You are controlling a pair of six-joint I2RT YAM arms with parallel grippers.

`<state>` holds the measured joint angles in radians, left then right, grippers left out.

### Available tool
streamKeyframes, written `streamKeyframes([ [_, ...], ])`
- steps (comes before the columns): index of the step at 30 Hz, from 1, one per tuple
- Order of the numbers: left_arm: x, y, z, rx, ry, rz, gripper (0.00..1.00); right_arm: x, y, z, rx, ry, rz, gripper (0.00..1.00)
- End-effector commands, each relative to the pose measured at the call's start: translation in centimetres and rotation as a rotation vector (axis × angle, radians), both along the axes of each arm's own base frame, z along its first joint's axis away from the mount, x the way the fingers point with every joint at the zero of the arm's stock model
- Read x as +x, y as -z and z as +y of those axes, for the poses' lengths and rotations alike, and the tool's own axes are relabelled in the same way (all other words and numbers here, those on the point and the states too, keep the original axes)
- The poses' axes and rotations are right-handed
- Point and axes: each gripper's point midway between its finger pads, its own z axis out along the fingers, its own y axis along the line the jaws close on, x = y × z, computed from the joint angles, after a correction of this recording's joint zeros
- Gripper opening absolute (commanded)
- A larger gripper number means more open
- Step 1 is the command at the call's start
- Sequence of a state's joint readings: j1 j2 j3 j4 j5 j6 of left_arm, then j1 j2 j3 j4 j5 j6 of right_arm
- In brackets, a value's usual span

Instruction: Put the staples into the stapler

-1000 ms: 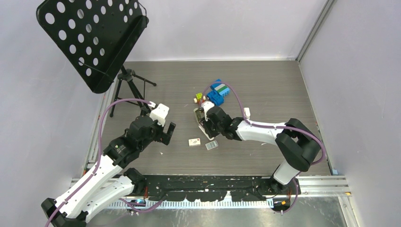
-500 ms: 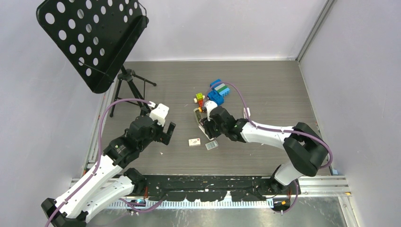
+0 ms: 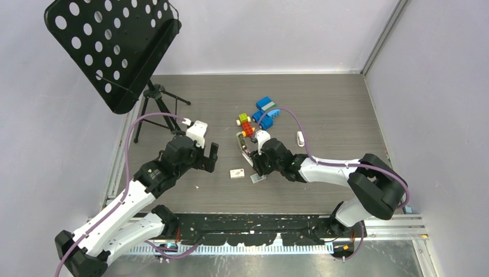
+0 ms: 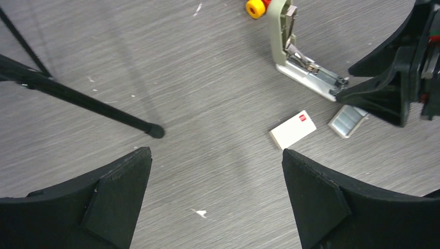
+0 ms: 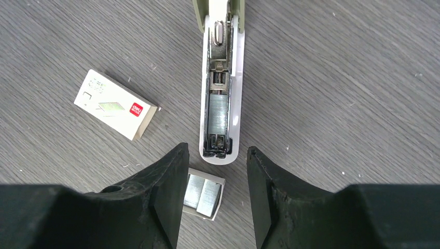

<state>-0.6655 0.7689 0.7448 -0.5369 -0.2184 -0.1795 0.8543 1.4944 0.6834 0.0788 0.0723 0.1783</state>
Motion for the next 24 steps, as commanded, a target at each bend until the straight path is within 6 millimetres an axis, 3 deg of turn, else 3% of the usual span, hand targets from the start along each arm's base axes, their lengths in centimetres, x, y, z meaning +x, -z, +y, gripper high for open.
streamKeyframes([
  [1,1.4,-2.0,-2.9,-0.179,-0.014,-0.007,1.00,1.1,-3.0,1.4,0.098,-0.009,-0.116,0.49],
  [18,7.5,-1.5,-8.6,-0.297,-0.053,0.023,1.00,1.1,-2.0,1.5,0.071,-0.046,-0.148,0.28],
  [24,9.5,-1.7,-10.3,-0.324,-0.060,0.027,1.00,1.0,-1.6,1.5,0.057,-0.060,-0.141,0.28],
])
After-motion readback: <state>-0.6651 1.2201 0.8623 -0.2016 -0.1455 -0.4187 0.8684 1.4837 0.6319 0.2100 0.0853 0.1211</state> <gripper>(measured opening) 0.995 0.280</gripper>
